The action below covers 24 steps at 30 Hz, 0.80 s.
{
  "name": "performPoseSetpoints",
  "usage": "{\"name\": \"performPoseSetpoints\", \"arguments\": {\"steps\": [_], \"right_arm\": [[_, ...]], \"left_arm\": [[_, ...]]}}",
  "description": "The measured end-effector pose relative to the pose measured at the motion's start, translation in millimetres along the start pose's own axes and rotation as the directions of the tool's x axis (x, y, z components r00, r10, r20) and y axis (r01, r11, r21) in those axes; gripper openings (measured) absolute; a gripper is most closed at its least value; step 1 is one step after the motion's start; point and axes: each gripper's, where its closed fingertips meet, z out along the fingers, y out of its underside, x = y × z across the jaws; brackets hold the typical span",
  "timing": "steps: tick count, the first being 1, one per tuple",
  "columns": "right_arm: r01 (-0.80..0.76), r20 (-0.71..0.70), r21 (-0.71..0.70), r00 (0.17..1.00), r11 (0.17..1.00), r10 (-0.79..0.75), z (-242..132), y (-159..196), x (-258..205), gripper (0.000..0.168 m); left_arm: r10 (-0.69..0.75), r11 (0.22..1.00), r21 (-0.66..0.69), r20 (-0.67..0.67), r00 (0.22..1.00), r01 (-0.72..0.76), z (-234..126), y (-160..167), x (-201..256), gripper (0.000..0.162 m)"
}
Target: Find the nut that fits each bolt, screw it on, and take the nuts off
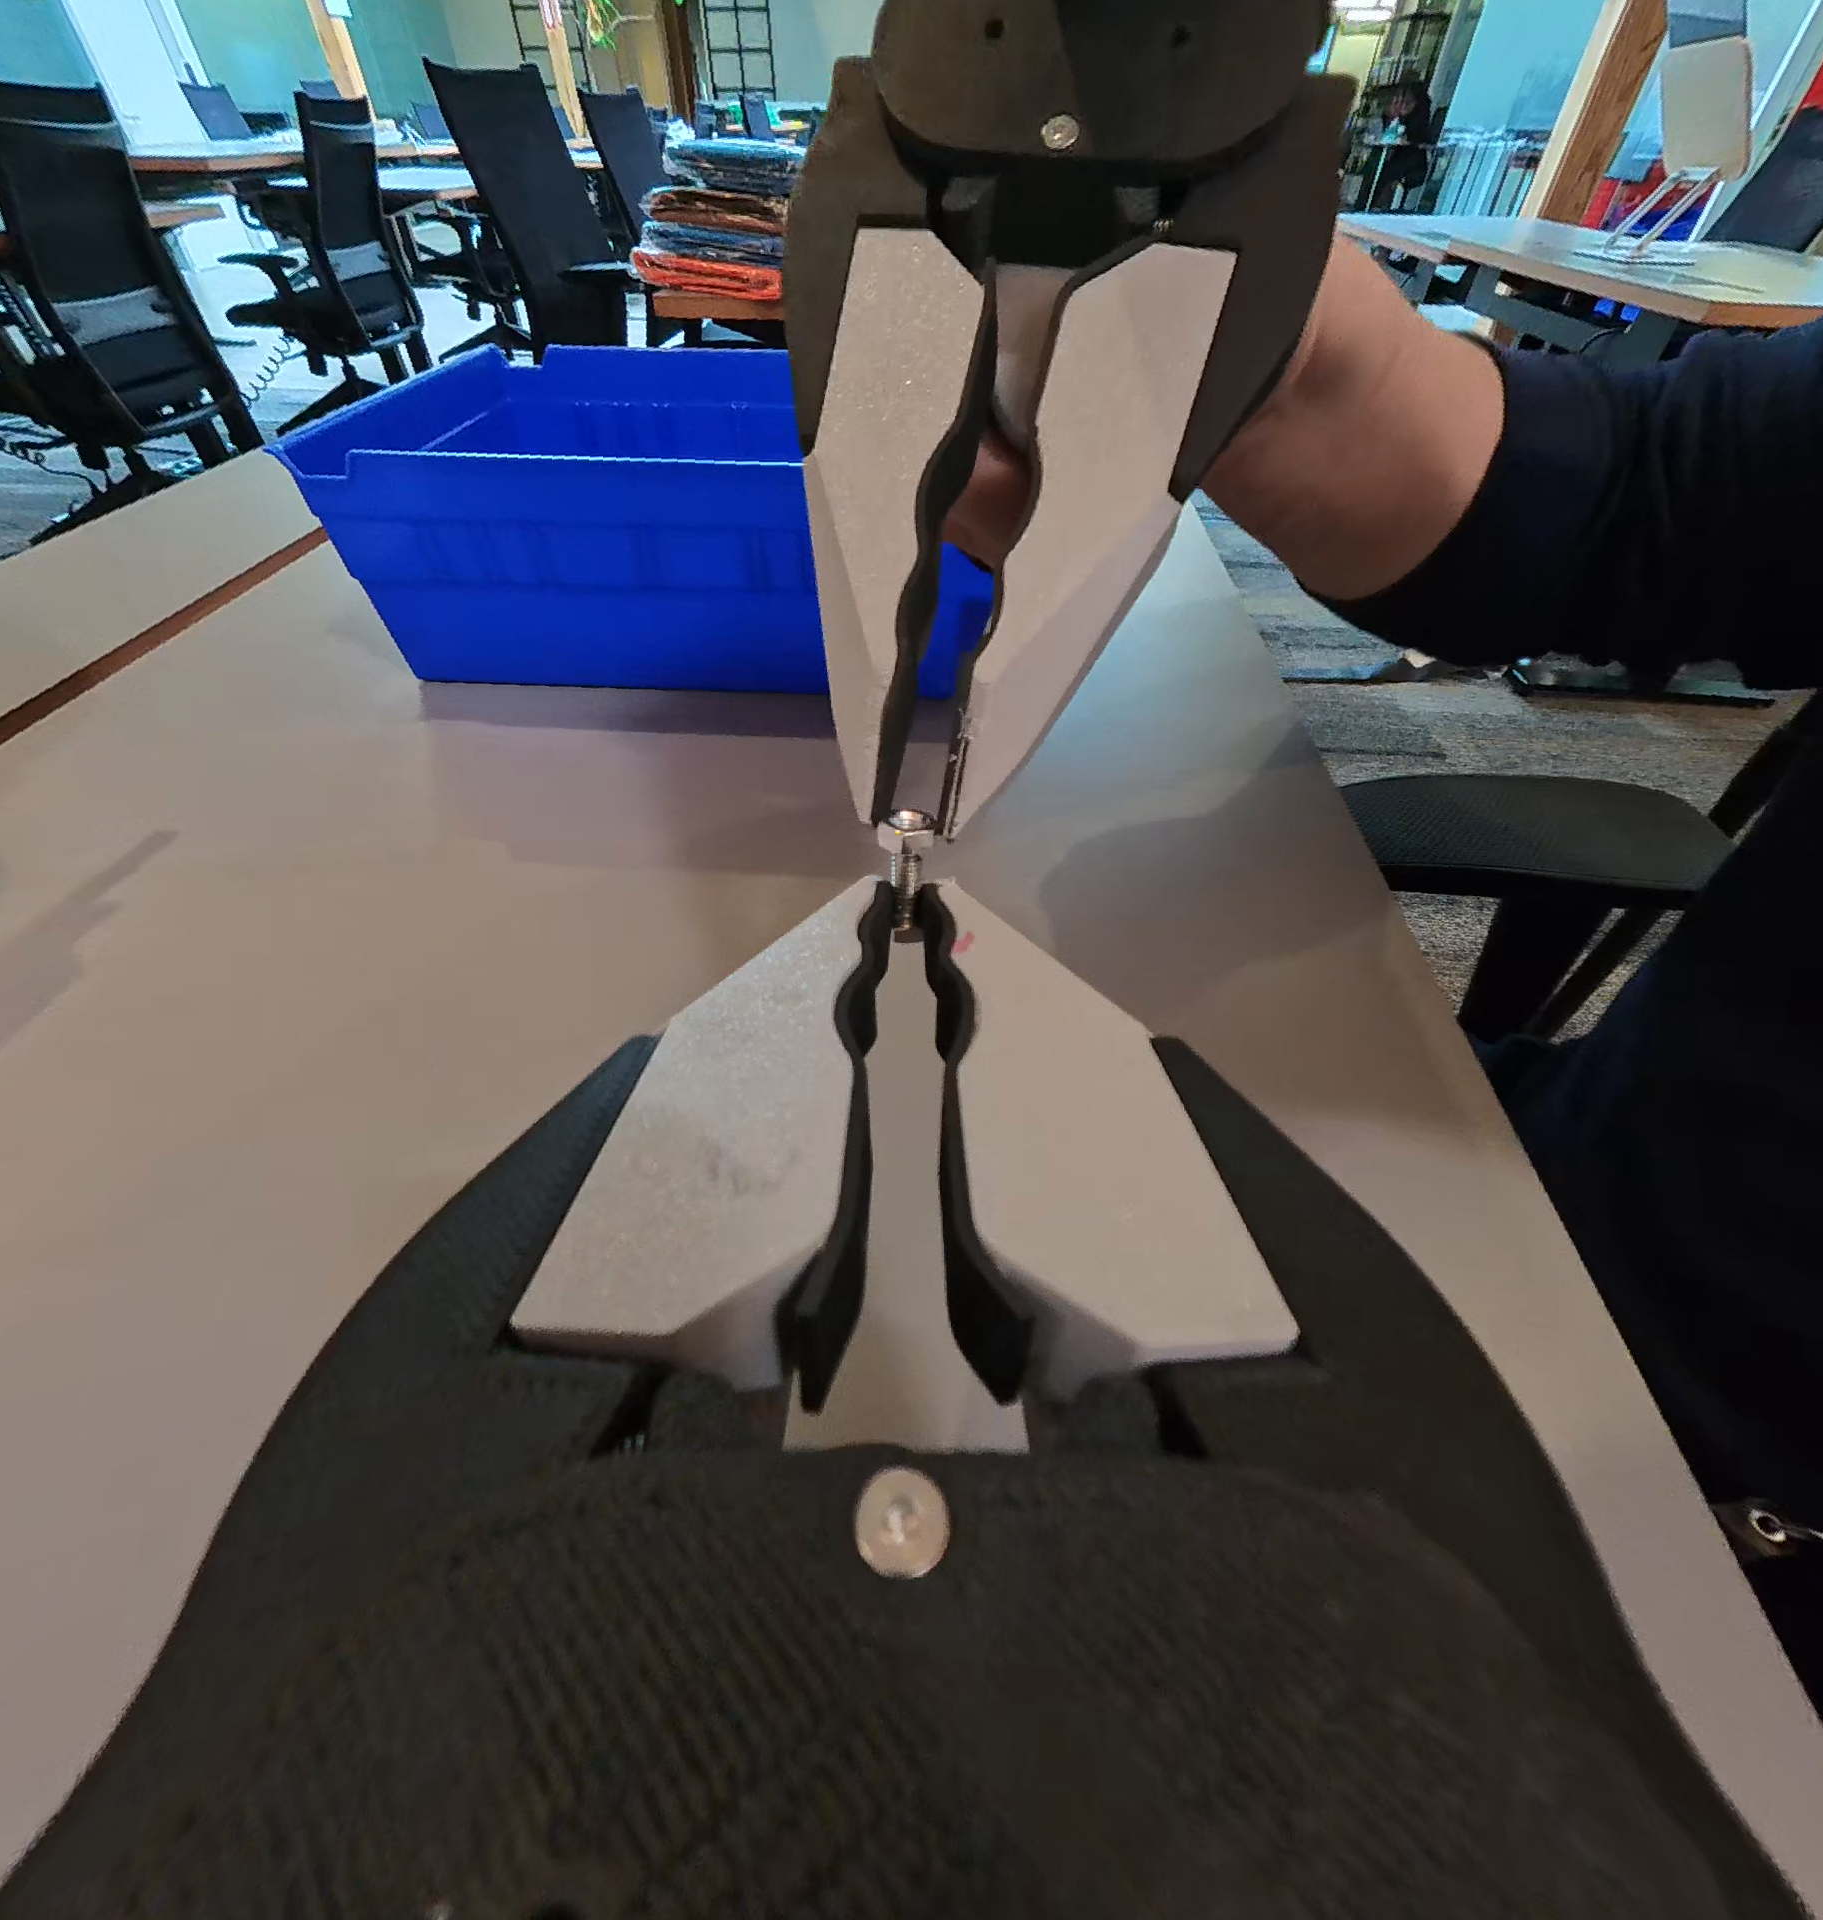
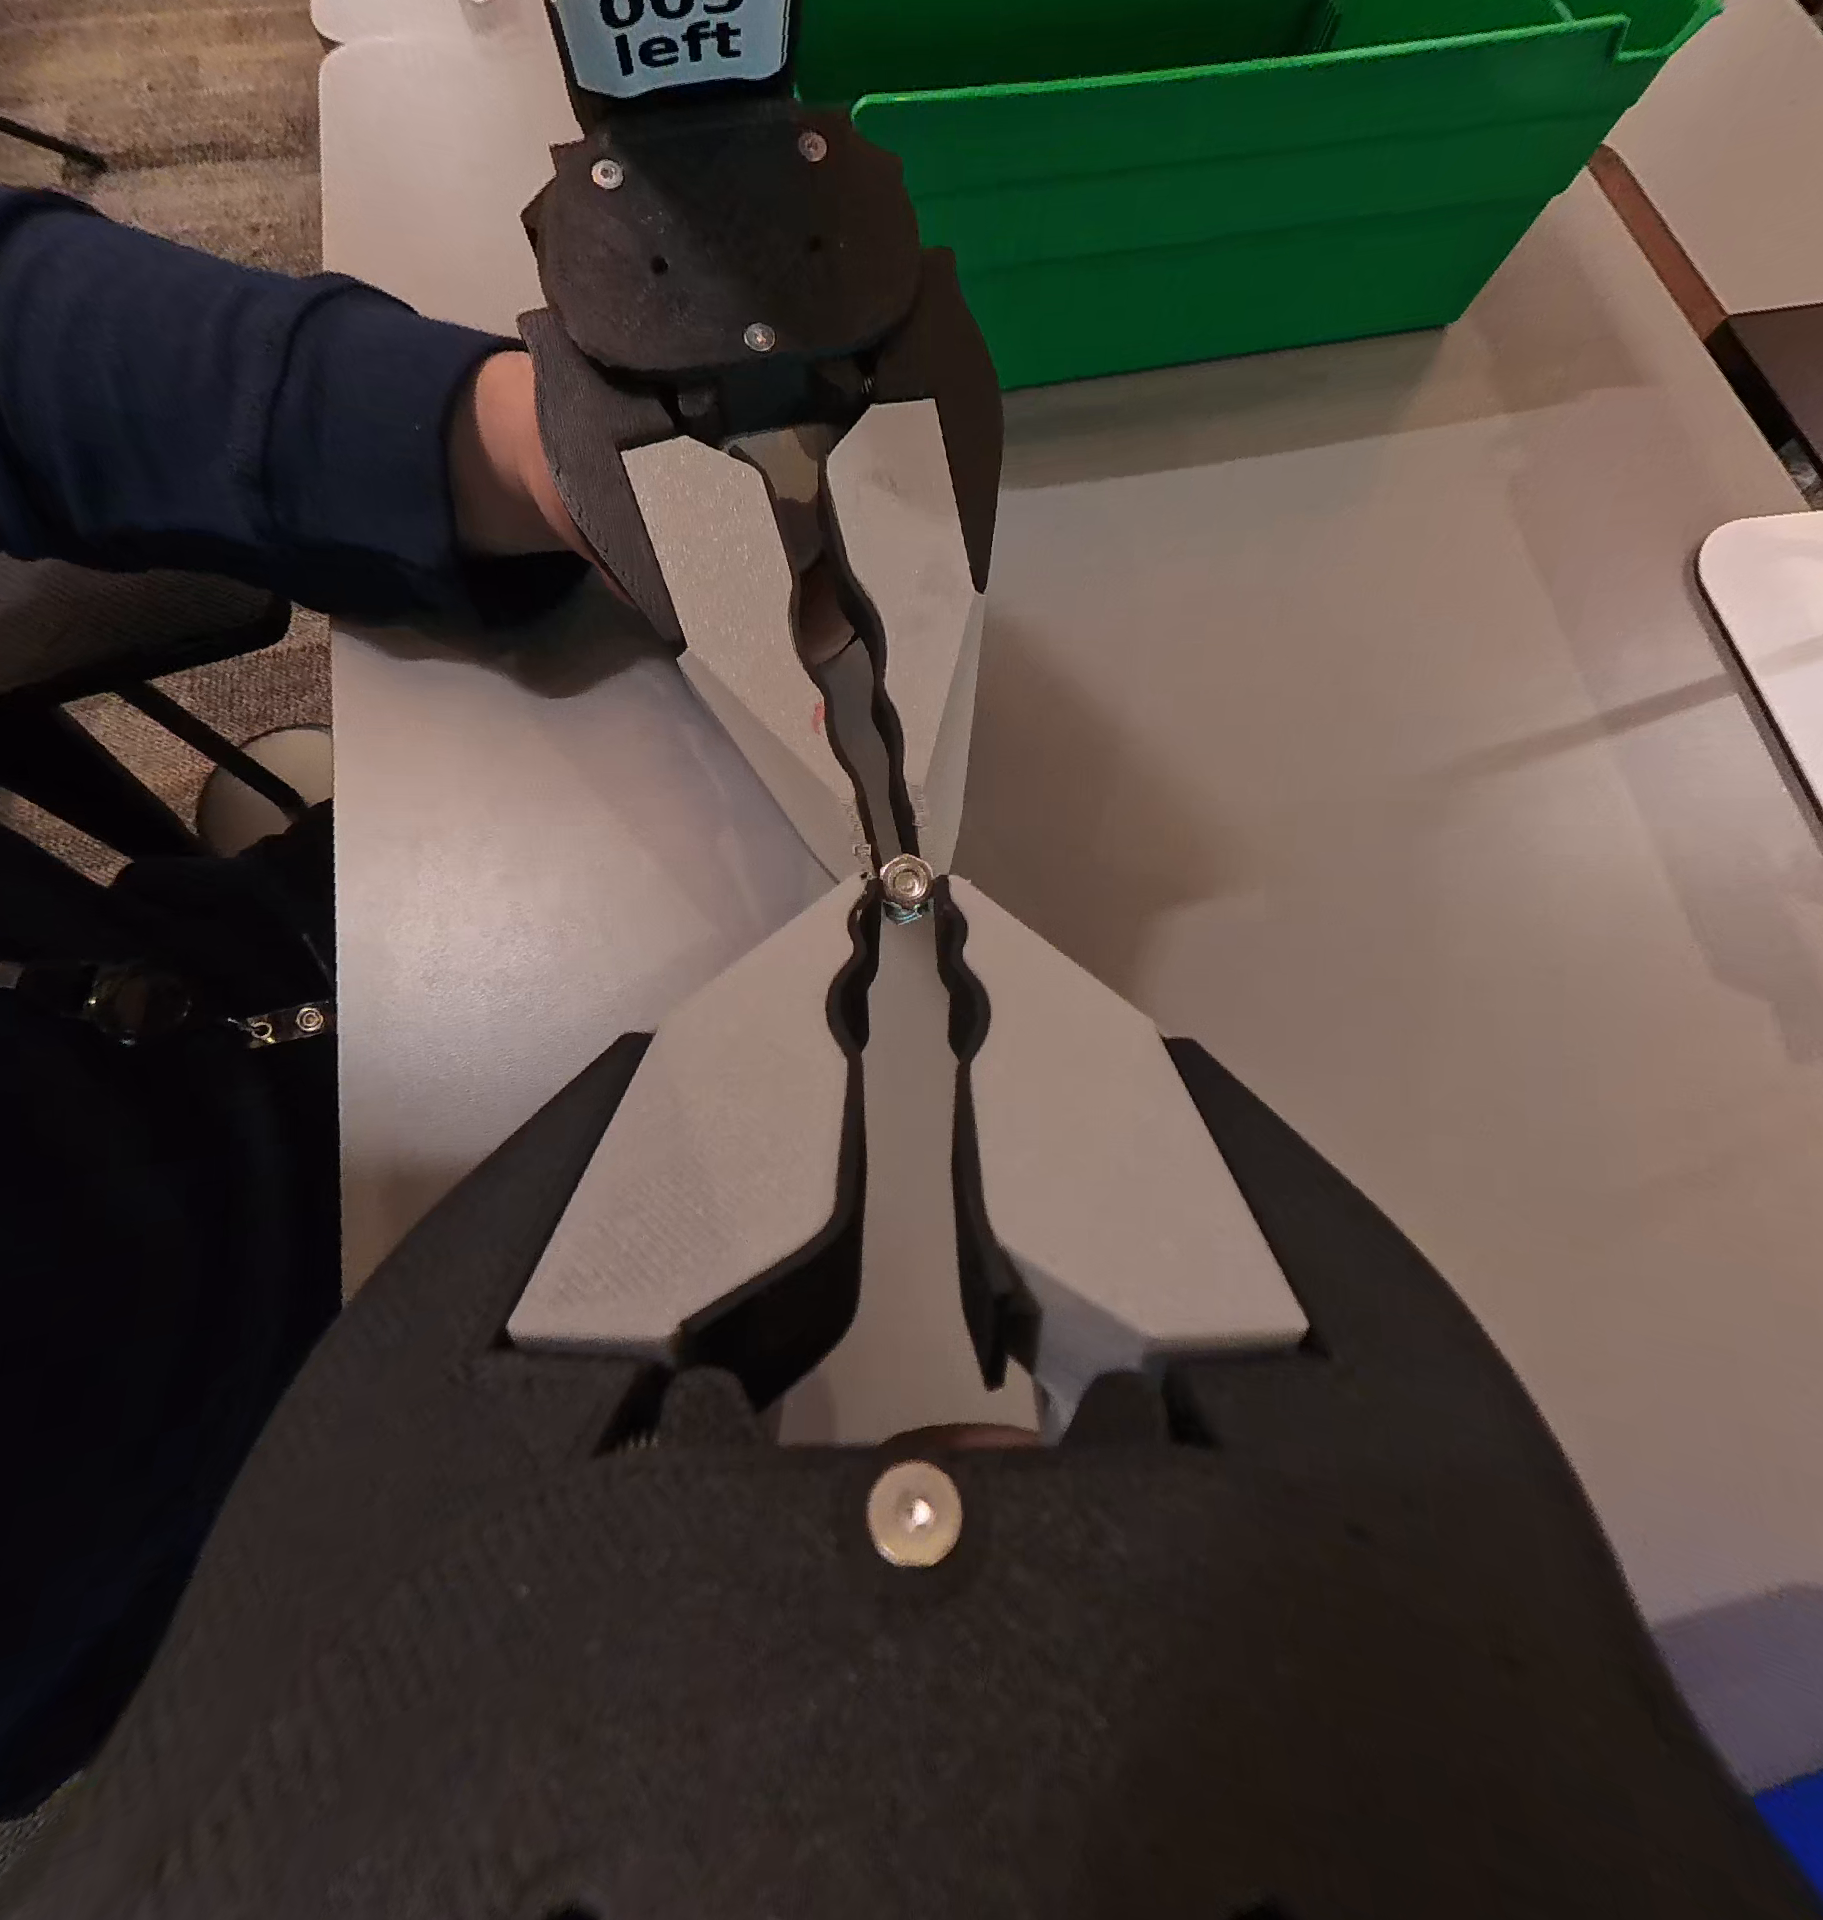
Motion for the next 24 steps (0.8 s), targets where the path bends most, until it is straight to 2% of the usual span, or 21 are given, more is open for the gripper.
{"name": "performPoseSetpoints", "arguments": {"steps": [16, 24], "right_arm": [[0.029, 0.006, -0.106, 1.0, 0.994, -0.029, 3.2, 4.3, 3.2, 0.007], [0.025, 0.007, -0.097, 1.0, 0.995, -0.025, 2.7, 2.0, 4.1, 0.007]], "left_arm": [[-0.018, 1.0, -0.019, 0.008, 1.0, 0.018, 2.4, 4.3, -2.8, 0.003], [-0.027, 1.0, -0.006, 0.011, 1.0, 0.027, 1.1, 2.3, -3.9, 0.003]]}}
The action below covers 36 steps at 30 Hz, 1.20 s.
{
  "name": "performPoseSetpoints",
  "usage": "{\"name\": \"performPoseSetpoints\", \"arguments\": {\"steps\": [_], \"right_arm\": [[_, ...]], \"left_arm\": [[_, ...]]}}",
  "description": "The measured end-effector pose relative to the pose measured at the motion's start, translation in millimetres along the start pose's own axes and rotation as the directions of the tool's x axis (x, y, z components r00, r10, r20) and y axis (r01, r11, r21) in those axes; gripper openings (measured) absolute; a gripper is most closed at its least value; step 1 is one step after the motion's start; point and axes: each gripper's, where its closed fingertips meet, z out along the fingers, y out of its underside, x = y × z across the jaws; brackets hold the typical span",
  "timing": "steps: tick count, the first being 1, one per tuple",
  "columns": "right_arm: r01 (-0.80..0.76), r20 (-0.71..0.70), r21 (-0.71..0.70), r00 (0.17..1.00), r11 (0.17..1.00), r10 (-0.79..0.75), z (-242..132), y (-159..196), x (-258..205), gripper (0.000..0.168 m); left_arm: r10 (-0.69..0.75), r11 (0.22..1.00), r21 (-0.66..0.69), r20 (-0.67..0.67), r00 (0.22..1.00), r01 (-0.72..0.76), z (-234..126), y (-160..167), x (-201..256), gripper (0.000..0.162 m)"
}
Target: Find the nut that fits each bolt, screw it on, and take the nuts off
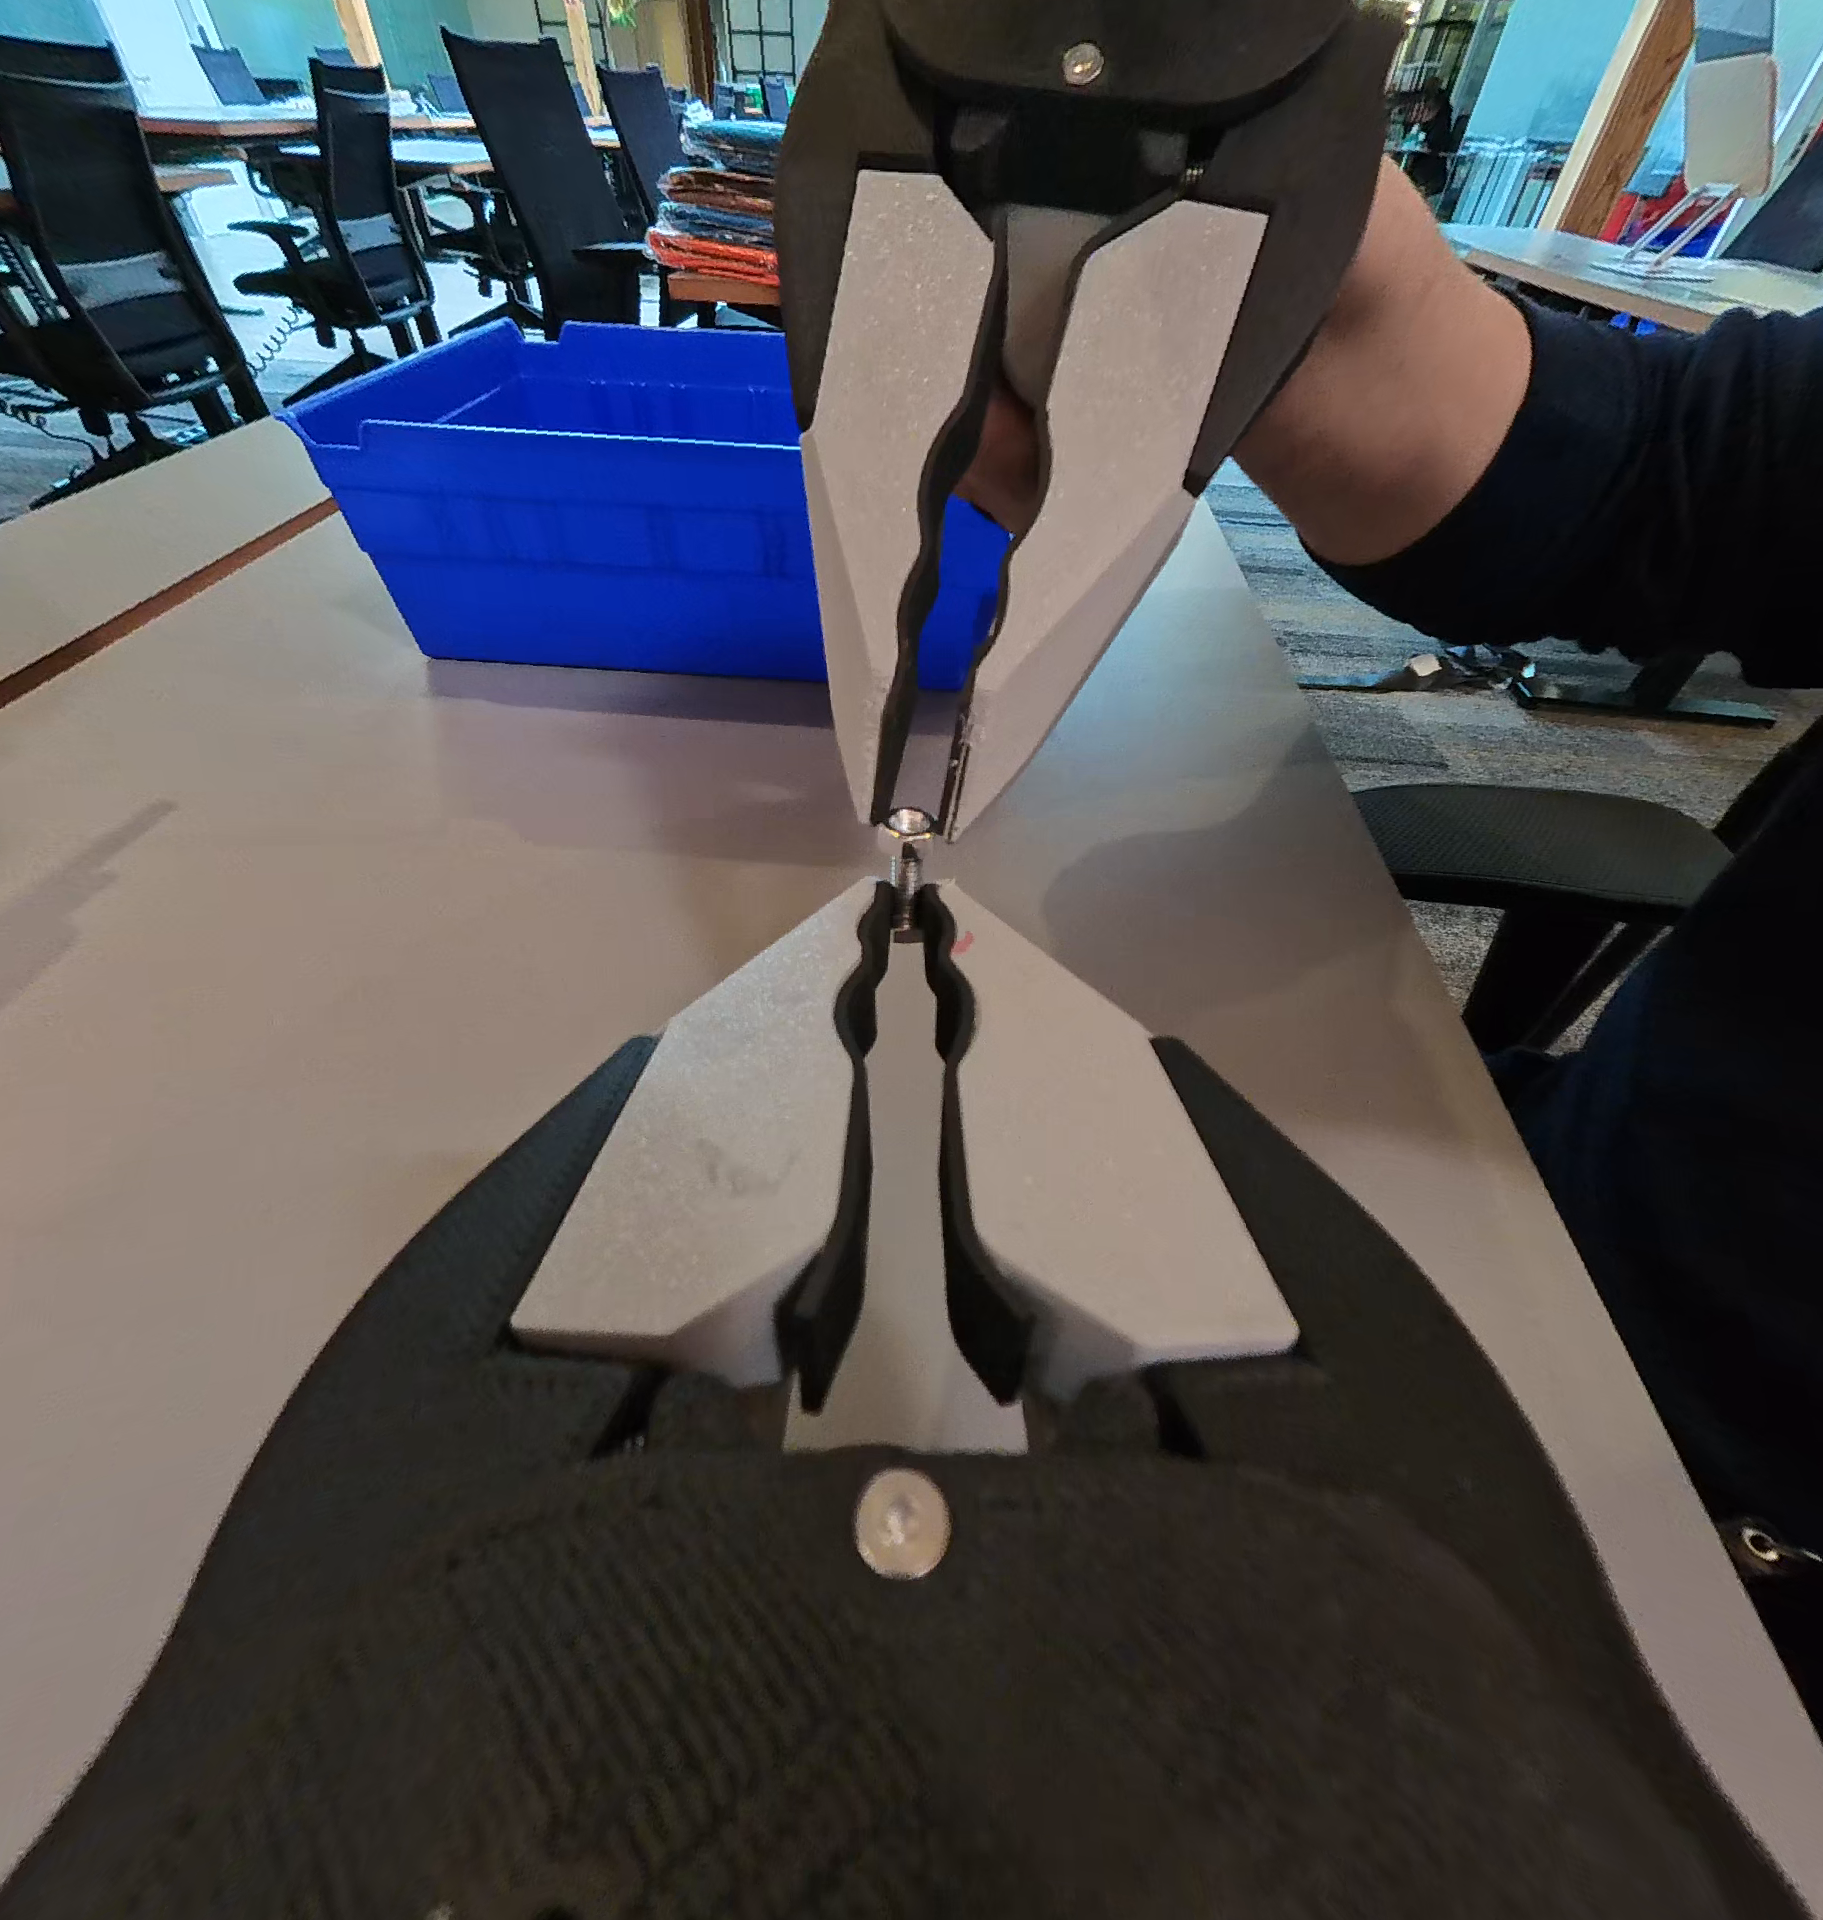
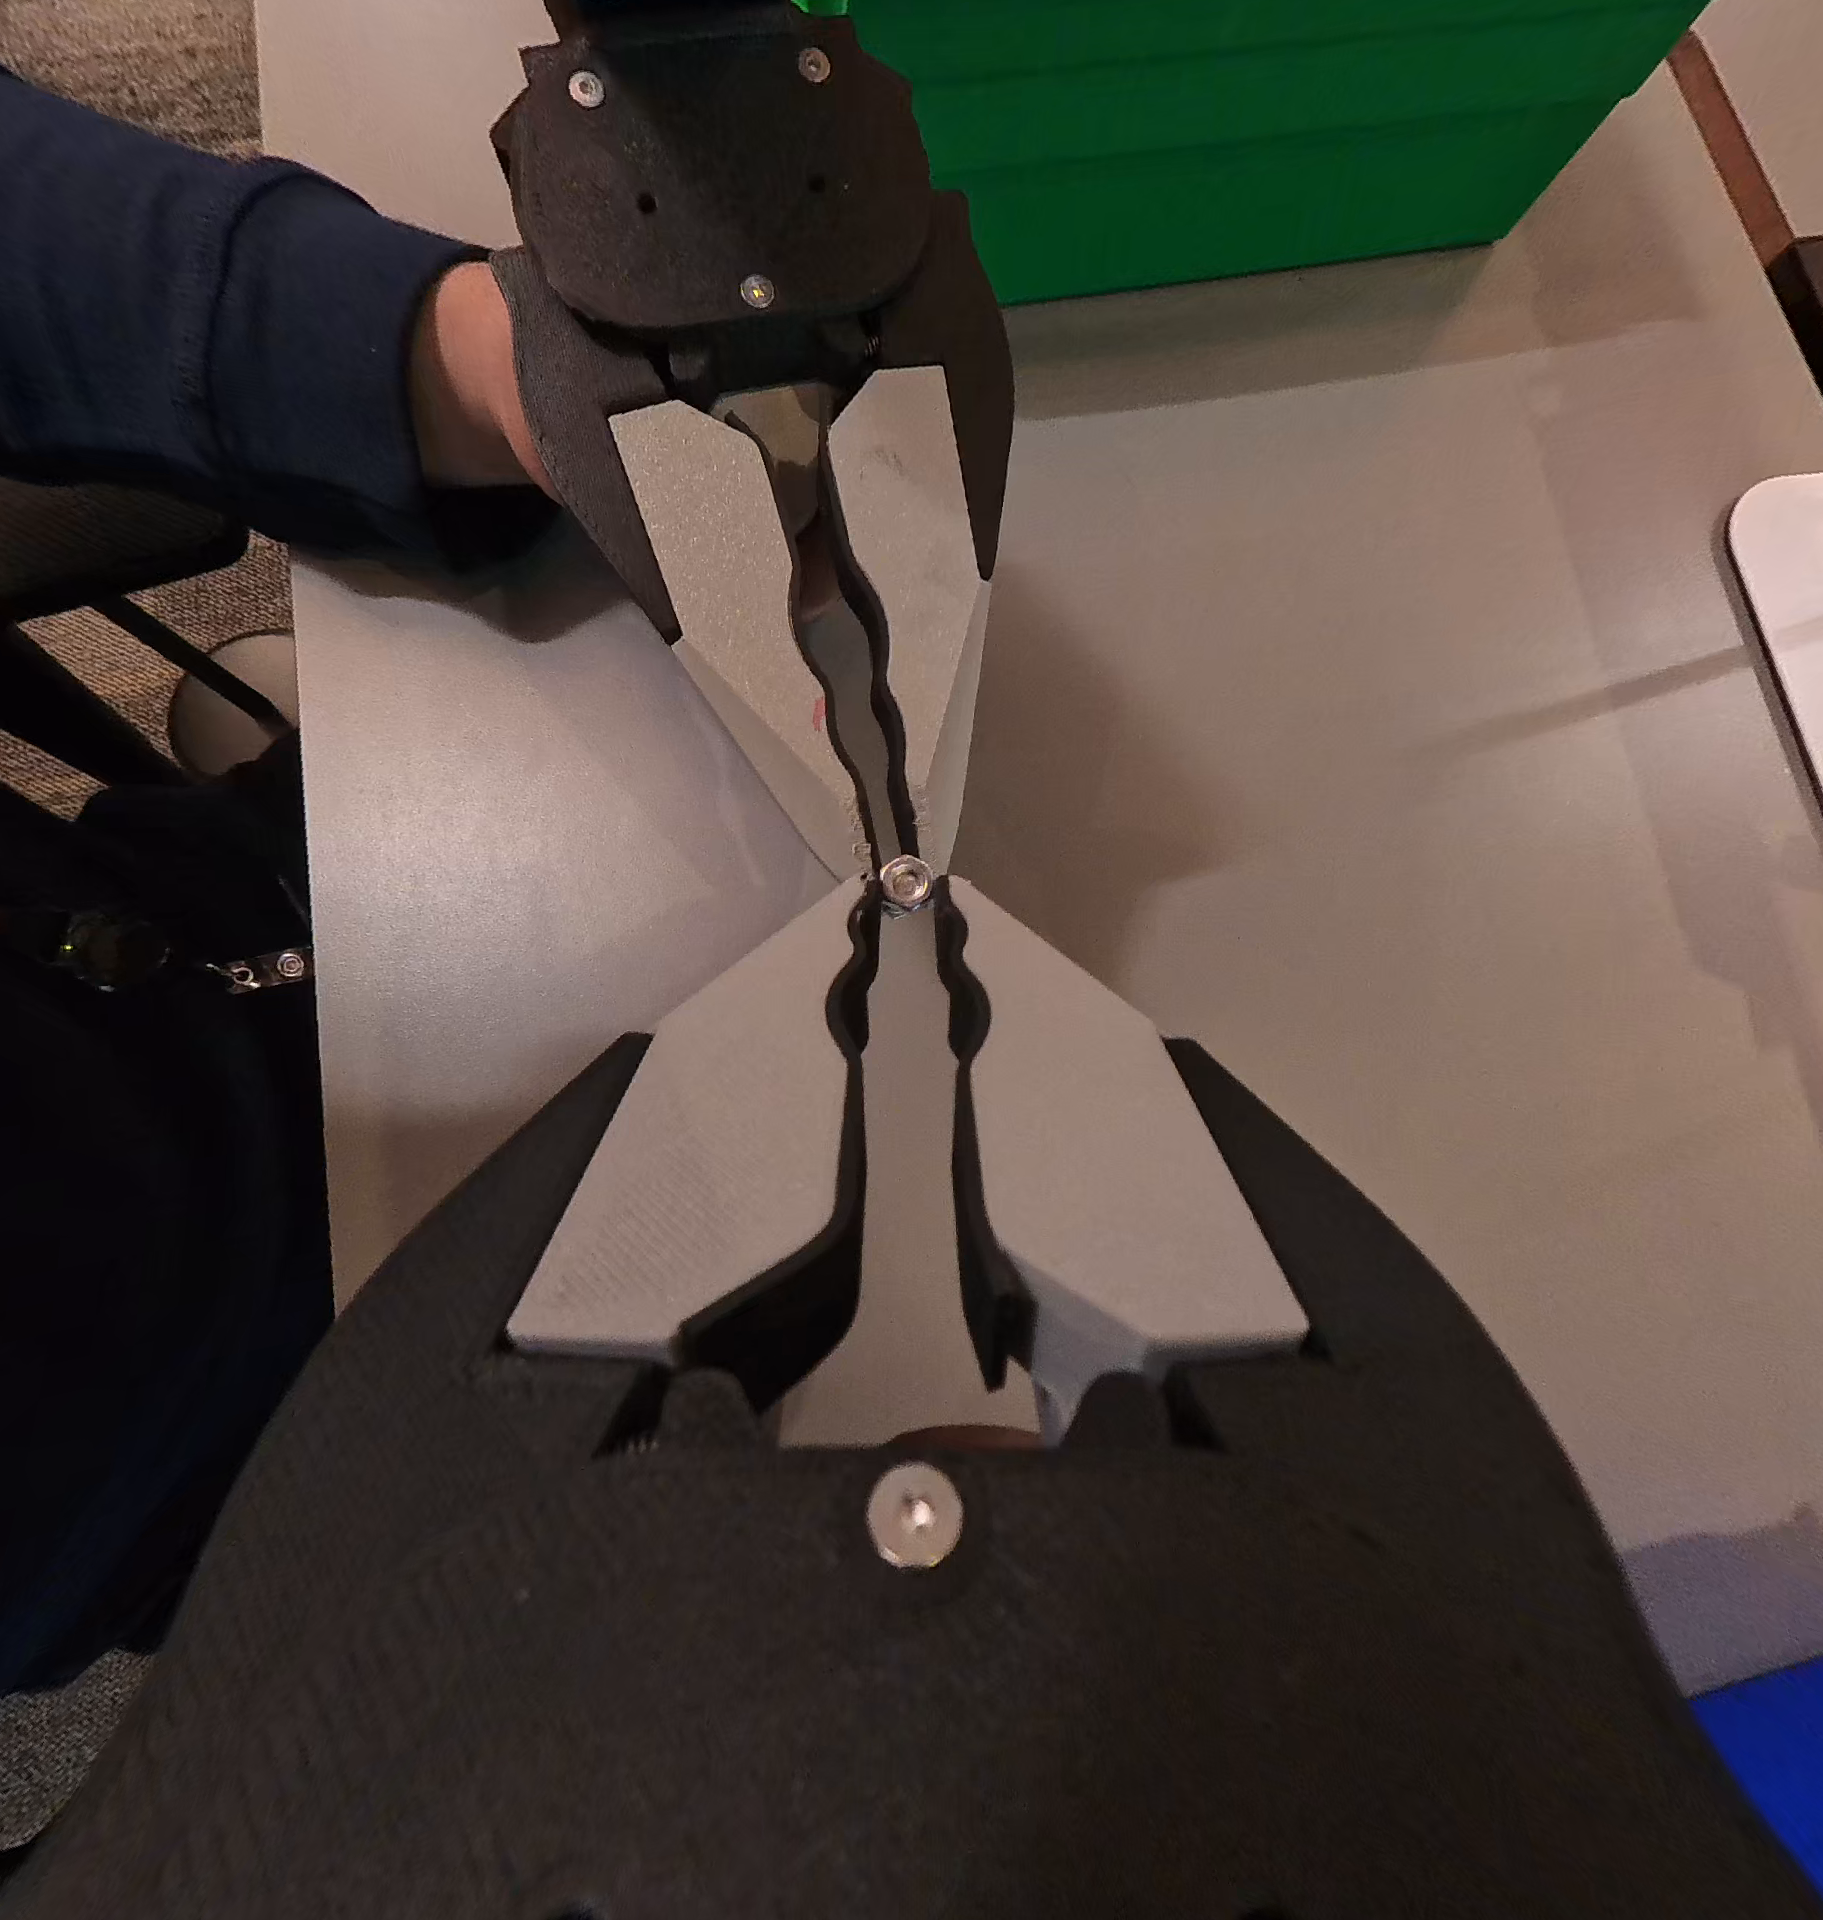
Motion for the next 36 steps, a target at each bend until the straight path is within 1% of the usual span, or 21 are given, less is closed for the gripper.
{"name": "performPoseSetpoints", "arguments": {"steps": [10, 18, 30, 36], "right_arm": [[-0.005, 0.008, 0.01, 1.0, 1.0, 0.005, -2, -2, 0, 0.007], [-0.007, 0.029, -0.012, 1.0, 1.0, 0.008, -5, -5, 1, 0.007], [-0.007, 0.053, -0.068, 0.999, 0.998, 0.011, -6, -7, 1, 0.007], [-0.014, 0.061, -0.073, 0.998, 0.997, 0.018, -4, -6, 1, 0.007]], "left_arm": [[-0.023, 0.999, 0.023, -0.014, 1.0, 0.023, 0, -3, 1, 0.003], [-0.06, 0.996, 0.06, -0.032, 0.998, 0.062, -2, -8, 0, 0.003], [-0.078, 0.993, 0.081, -0.04, 0.996, 0.081, -2, -10, 0, 0.003], [-0.087, 0.991, 0.099, -0.044, 0.995, 0.091, -3, -13, 0, 0.003]]}}
